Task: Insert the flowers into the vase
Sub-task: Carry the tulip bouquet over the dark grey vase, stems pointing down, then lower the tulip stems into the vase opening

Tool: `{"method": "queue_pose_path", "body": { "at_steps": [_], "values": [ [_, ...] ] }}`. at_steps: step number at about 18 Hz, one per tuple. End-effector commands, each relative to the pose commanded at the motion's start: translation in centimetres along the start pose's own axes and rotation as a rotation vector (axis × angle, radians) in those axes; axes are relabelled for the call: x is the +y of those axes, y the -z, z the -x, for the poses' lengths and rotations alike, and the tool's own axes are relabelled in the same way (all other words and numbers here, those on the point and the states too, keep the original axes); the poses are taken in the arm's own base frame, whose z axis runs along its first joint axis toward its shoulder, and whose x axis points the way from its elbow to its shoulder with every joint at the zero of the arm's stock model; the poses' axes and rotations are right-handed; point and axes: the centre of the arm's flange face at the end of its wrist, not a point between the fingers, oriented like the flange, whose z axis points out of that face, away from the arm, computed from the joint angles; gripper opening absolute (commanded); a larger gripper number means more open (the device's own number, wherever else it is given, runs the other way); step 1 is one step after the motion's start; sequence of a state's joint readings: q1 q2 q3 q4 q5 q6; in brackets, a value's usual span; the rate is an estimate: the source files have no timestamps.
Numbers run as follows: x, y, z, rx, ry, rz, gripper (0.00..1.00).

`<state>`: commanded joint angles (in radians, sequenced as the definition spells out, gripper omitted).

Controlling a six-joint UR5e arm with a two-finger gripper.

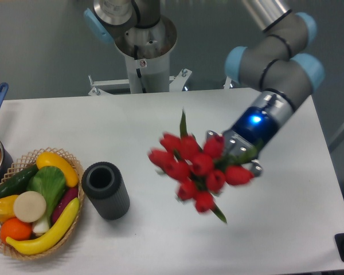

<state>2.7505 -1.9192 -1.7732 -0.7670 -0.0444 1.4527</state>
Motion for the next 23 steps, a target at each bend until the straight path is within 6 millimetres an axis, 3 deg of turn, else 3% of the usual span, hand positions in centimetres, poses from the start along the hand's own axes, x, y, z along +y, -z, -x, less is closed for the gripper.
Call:
{"method": "queue_pose_path", "body": {
  "at_steps": [7, 10, 13, 15, 23],
  "values": [
    [0.1, -2.9, -3.6, 0.063, 0.043, -0.116, 0.19],
    [0.3, -5.1, -5.1, 0.105, 0.041, -0.154, 0.19],
    [-0.9, -6.1, -6.3, 0.128, 0.038, -0.197, 0.19],
    [0.2, -6.0, -7.6, 0.127, 0.064, -0.196, 0.19],
    [0.1, -9.0, -9.4, 0.185, 0.074, -0.205, 0.20]
  ]
}}
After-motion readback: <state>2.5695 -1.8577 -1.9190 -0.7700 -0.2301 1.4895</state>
